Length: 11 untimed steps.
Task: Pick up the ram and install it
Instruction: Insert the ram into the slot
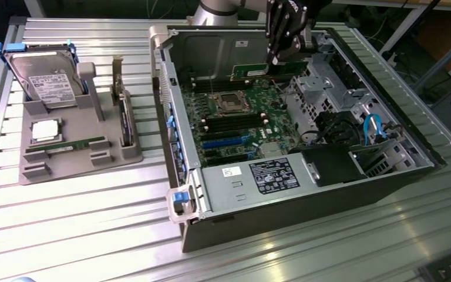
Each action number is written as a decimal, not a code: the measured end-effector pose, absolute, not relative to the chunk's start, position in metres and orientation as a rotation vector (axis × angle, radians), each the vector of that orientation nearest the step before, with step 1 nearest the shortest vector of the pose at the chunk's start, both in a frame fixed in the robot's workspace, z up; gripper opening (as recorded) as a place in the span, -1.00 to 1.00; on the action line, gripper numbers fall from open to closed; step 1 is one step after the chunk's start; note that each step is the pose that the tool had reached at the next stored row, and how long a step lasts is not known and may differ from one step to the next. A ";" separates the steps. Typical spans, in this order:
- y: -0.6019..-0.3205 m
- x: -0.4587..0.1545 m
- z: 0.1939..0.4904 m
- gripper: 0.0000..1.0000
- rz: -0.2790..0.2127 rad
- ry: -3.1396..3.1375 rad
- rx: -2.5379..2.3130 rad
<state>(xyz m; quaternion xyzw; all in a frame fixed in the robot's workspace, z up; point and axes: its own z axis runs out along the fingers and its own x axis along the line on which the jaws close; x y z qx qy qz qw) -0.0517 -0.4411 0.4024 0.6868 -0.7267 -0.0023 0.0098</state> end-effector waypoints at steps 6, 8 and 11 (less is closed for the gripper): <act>-0.441 -0.052 0.402 -0.72 -0.007 -2.269 2.144; -0.435 -0.052 0.402 -0.72 -0.007 -2.269 2.144; -0.414 -0.051 0.400 -0.72 -0.006 -2.269 2.143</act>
